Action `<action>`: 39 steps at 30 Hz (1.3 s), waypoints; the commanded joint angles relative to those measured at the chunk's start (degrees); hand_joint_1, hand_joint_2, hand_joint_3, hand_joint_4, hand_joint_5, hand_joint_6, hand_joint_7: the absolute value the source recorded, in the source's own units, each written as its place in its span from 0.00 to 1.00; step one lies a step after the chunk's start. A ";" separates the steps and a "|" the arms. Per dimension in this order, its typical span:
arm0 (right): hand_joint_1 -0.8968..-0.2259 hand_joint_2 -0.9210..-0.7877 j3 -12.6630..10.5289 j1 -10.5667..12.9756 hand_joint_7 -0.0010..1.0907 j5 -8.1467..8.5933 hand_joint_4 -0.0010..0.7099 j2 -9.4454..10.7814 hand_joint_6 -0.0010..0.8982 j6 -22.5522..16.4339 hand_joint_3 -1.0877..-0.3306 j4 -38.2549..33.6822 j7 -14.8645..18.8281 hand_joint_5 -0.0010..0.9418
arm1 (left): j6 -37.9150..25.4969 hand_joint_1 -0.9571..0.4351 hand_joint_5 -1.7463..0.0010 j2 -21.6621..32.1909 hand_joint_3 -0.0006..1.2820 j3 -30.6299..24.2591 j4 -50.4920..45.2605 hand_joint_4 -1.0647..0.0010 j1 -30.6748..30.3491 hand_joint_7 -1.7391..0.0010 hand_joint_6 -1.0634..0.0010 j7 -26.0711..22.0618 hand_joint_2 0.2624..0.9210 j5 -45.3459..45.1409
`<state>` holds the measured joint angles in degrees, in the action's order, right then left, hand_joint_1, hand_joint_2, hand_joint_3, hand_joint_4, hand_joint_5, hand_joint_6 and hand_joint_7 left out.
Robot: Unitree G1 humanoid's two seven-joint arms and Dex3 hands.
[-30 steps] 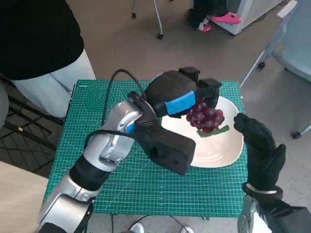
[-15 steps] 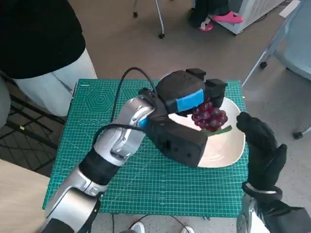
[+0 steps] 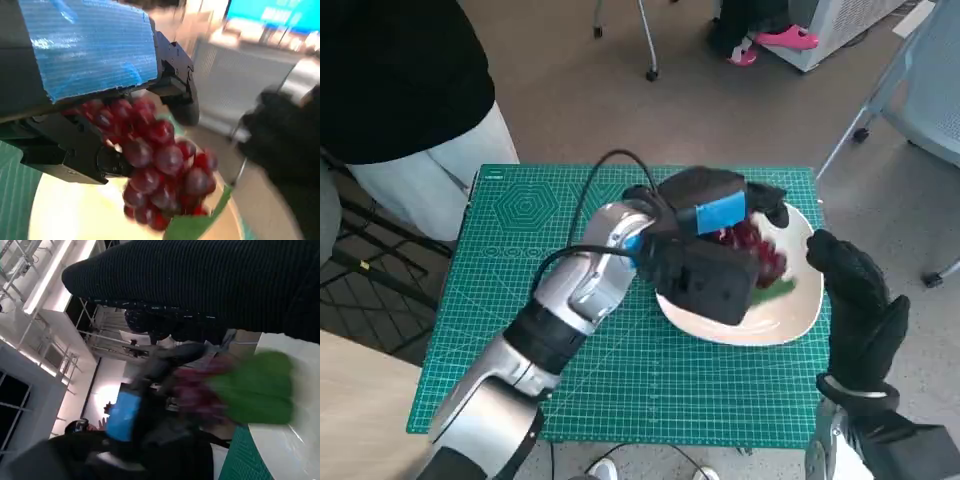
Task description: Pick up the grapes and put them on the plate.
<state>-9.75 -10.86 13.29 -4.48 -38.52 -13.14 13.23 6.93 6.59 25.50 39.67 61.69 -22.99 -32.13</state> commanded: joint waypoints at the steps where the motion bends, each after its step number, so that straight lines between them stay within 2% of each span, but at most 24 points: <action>1: 0.42 0.00 0.12 -0.25 0.41 0.52 0.84 -0.11 0.28 0.14 0.28 -1.50 0.73 0.01 | 4.86 0.52 0.98 0.19 0.02 0.36 4.90 0.96 2.78 0.99 0.79 2.36 0.76 0.23; 11: 0.42 0.00 0.52 -0.92 0.40 0.80 0.83 -0.08 0.28 -0.10 0.28 -2.16 1.82 0.01 | 13.22 0.38 1.00 1.25 0.02 -0.86 12.76 1.00 2.42 1.00 0.80 7.70 0.85 1.28; 19: 0.43 0.00 1.06 -0.72 0.40 0.97 0.83 -0.10 0.28 0.05 0.28 -1.57 2.35 0.01 | 19.43 0.36 0.99 3.87 0.02 -6.50 15.24 0.97 -0.70 0.99 0.76 5.63 0.90 8.78; 26: 0.43 0.00 1.39 -0.57 0.40 1.16 0.83 0.05 0.28 -0.05 0.27 -1.56 3.04 0.01 | 22.67 0.39 0.99 5.38 0.01 -15.59 14.35 0.92 -7.01 0.98 0.73 0.48 0.92 21.65; 31: 0.43 0.00 1.57 -0.67 0.40 1.24 0.83 0.17 0.28 -0.13 0.27 -1.98 3.45 0.01 | 21.75 0.40 0.99 5.12 0.01 -23.15 11.65 0.90 -12.41 0.99 0.72 -5.12 0.94 33.13; 36: 0.42 0.00 1.82 -1.20 0.41 1.06 0.83 0.25 0.28 -0.06 0.26 -2.61 3.79 0.00 | 16.64 0.38 1.00 3.81 0.01 -32.92 11.70 0.92 -16.67 0.99 0.74 -18.55 0.95 49.49; 39: 0.42 0.00 1.97 -1.62 0.41 0.96 0.83 0.22 0.28 0.11 0.26 -2.94 3.89 0.00 | 13.64 0.36 1.00 3.38 0.01 -37.49 13.00 0.96 -18.04 1.00 0.77 -25.12 0.95 56.32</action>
<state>-8.16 -12.63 13.81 -4.47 -39.00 -14.28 16.39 24.66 11.00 -4.70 52.28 46.01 -38.75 13.37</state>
